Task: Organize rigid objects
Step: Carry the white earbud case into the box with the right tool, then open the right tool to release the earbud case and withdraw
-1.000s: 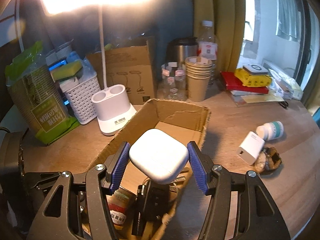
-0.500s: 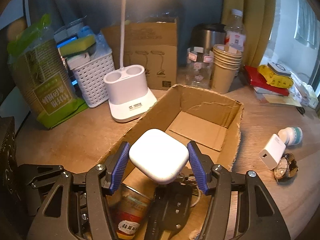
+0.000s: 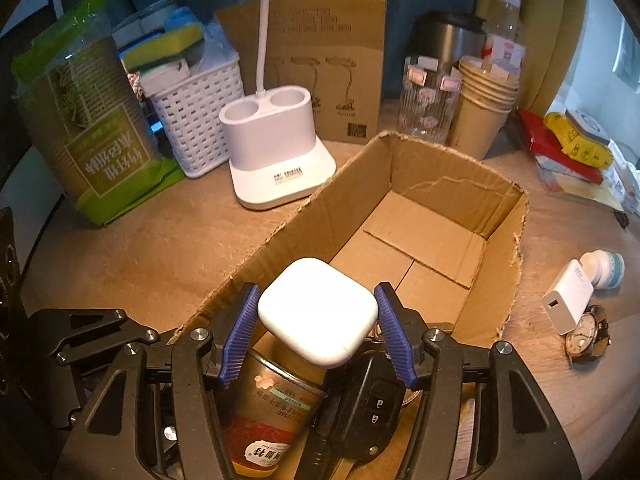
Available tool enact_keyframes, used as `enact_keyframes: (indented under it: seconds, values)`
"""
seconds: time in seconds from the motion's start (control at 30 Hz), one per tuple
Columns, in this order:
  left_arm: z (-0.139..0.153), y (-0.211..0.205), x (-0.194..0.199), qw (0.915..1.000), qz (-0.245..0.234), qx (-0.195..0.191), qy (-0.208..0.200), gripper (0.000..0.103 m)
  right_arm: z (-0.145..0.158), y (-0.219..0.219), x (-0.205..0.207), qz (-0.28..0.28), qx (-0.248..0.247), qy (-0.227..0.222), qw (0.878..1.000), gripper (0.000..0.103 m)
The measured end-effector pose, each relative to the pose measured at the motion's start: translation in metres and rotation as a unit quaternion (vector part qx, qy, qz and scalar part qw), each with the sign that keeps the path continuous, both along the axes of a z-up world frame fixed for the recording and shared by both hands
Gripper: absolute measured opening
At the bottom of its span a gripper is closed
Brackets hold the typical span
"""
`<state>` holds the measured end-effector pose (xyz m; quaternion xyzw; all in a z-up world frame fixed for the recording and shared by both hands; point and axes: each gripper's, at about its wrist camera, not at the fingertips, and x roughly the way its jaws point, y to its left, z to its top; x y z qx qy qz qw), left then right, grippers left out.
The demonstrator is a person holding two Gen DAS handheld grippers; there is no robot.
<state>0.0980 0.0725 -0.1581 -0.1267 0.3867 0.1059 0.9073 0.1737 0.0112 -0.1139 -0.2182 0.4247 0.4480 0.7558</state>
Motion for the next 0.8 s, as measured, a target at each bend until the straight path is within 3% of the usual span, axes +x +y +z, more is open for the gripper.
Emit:
enact_keyframes:
  seconds: [0.27,0.37,0.5,0.8]
  values:
    - [0.0,0.001,0.001,1.0,0.001,-0.002,0.001,0.008,0.001,-0.002,0.003,-0.003,0.009,0.008,1.0,0.062]
    - [-0.001,0.0,0.001,1.0,0.001,-0.001,0.001,0.008,0.003,-0.003,0.003,-0.003,0.014,0.009,1.0,0.069]
    - [-0.001,0.0,0.0,1.0,0.002,0.0,0.001,0.008,0.009,-0.009,0.003,-0.012,0.032,0.003,0.999,0.07]
    - [-0.002,-0.001,0.0,1.0,0.003,0.005,0.002,0.008,0.037,-0.052,0.015,-0.08,0.09,-0.026,0.992,0.07]
